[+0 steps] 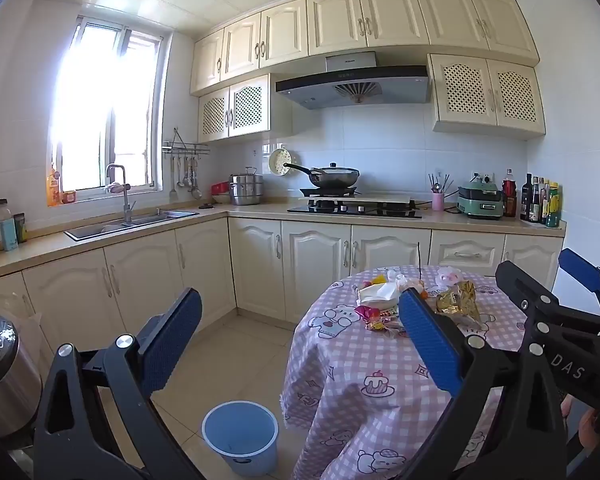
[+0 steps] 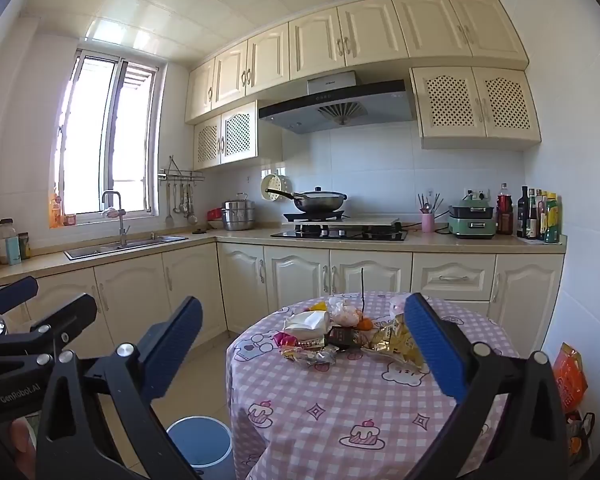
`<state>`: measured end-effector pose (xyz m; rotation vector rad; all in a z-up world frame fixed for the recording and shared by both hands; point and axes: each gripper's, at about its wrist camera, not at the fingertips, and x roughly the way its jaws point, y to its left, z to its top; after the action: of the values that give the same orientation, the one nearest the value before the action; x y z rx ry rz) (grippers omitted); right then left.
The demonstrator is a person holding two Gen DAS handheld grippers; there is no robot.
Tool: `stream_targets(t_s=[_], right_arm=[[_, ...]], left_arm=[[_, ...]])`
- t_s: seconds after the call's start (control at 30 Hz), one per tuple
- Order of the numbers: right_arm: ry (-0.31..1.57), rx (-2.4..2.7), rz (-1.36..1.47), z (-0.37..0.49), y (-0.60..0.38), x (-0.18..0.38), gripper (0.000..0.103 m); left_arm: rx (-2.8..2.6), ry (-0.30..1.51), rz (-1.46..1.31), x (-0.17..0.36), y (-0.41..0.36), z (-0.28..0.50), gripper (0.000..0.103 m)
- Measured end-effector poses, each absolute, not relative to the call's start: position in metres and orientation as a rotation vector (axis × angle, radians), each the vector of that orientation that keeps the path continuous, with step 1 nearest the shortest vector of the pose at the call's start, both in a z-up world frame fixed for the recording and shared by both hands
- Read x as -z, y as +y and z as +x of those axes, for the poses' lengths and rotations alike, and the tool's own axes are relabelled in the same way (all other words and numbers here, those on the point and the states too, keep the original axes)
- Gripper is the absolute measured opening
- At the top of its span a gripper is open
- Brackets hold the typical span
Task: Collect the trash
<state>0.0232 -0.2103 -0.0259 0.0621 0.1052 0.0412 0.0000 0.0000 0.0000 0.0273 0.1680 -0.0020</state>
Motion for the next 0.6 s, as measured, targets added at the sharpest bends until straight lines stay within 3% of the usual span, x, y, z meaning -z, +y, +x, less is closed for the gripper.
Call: stream_targets(t_s=[0.6], right_arm=[[0.112,-0.041,0.059,0.0276,-0.2095,0.0310,0.099]], left_arm=[[0.002,0.173,0.030,0.0011,0.0009,0.0003,0.096]])
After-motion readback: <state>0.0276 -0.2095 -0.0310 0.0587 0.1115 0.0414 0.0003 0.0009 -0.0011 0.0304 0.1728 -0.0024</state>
